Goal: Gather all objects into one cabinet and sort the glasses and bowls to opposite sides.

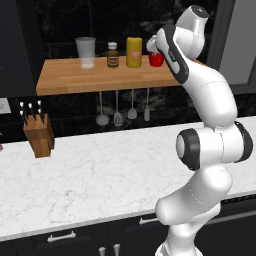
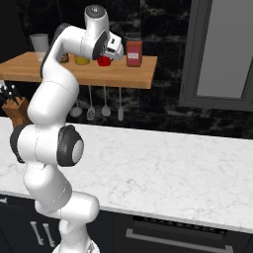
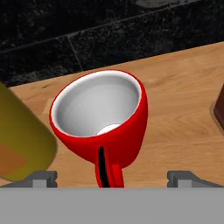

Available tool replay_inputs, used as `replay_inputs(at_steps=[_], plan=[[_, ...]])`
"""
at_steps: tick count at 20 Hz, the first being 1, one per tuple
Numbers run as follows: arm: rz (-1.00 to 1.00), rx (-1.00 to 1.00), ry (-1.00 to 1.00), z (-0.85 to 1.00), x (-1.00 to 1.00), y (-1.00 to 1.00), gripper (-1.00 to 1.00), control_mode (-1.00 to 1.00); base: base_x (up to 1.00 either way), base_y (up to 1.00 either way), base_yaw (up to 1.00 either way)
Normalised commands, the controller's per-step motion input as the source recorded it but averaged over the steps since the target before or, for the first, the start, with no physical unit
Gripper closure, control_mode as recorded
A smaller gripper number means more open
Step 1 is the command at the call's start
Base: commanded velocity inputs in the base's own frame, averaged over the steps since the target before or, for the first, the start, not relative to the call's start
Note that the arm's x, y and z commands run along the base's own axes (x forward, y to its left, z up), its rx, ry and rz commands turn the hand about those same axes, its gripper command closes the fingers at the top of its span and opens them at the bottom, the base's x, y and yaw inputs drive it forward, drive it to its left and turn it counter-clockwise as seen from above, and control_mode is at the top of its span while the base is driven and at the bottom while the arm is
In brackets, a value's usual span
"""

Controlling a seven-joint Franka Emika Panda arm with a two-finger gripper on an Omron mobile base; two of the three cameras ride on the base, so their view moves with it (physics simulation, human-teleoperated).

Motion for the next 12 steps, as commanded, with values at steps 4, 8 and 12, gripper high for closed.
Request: replay_inputs(at_steps=[4, 8, 12], plan=[[0.00, 0.00, 0.01, 0.00, 0.00, 0.00, 1.00, -1.00, 0.00, 0.00, 0.00], [0.00, 0.00, 0.04, 0.00, 0.04, 0.00, 1.00, -1.00, 0.00, 0.00, 0.00], [0.00, 0.00, 0.03, -0.06, 0.12, 0.00, 1.00, -1.00, 0.00, 0.00, 0.00]])
